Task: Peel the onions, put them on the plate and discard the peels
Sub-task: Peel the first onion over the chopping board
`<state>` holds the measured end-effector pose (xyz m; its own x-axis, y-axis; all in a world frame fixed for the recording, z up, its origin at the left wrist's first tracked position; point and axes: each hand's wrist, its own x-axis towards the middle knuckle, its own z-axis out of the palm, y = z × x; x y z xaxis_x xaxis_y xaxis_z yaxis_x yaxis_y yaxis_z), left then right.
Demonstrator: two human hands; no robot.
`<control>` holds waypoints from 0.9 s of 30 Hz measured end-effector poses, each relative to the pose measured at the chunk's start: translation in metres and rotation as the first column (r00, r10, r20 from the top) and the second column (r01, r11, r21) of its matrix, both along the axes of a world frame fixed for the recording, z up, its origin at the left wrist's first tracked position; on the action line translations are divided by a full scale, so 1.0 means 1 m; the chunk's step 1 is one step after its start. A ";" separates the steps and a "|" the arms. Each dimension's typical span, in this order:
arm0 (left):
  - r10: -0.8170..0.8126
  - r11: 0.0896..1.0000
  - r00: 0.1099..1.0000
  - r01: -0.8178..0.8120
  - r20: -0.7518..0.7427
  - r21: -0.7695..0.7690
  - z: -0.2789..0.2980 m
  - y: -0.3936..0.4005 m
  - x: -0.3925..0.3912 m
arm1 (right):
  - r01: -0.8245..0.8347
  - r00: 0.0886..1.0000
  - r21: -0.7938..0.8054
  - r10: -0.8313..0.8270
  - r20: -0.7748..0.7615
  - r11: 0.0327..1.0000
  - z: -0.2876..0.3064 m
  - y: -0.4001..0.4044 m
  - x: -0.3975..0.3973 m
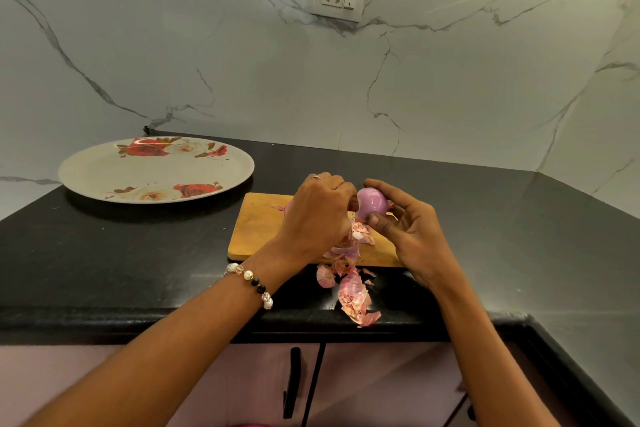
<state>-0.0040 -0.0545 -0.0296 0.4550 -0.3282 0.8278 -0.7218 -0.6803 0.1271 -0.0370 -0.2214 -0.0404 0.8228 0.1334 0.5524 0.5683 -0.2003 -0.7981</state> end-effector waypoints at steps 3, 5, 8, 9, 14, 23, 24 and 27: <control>0.031 0.998 0.999 -0.031 0.011 0.050 0.000 -0.001 0.000 | 0.029 0.997 -0.073 -0.023 0.078 0.997 -0.003 -0.001 0.003; 0.033 0.999 0.999 -0.033 -0.026 0.018 0.000 -0.001 0.001 | 0.035 0.994 -0.072 -0.027 0.108 0.997 -0.004 -0.002 0.005; -0.004 0.997 0.993 -0.005 -0.114 -0.082 0.001 -0.001 0.000 | 0.054 0.989 -0.079 -0.042 0.143 0.995 -0.005 -0.001 0.006; -0.029 0.993 0.990 0.012 -0.140 -0.120 0.002 -0.001 -0.001 | 0.057 0.987 -0.069 -0.046 0.152 0.996 -0.005 0.000 0.006; -0.183 0.944 0.963 0.116 -0.198 -0.309 0.010 0.005 -0.004 | -0.020 0.997 0.098 0.012 0.080 0.995 0.001 0.002 0.002; -0.229 0.914 0.968 0.177 -0.105 -0.365 0.007 0.004 -0.001 | -0.021 0.996 0.326 0.048 -0.077 0.945 0.003 0.000 0.006; -0.225 0.920 0.969 0.177 -0.102 -0.350 0.006 0.004 0.000 | -0.017 0.996 0.313 0.042 -0.076 0.950 0.003 0.000 0.006; -0.212 0.940 0.968 0.166 -0.132 -0.297 0.004 0.003 0.000 | 0.010 0.998 0.232 0.006 -0.068 0.973 0.004 0.001 0.004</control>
<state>-0.0036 -0.0514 -0.0253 0.5413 -0.1854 0.8201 -0.7878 -0.4527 0.4176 -0.0327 -0.2206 -0.0367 0.8595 0.0068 0.5110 0.5111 -0.0060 -0.8595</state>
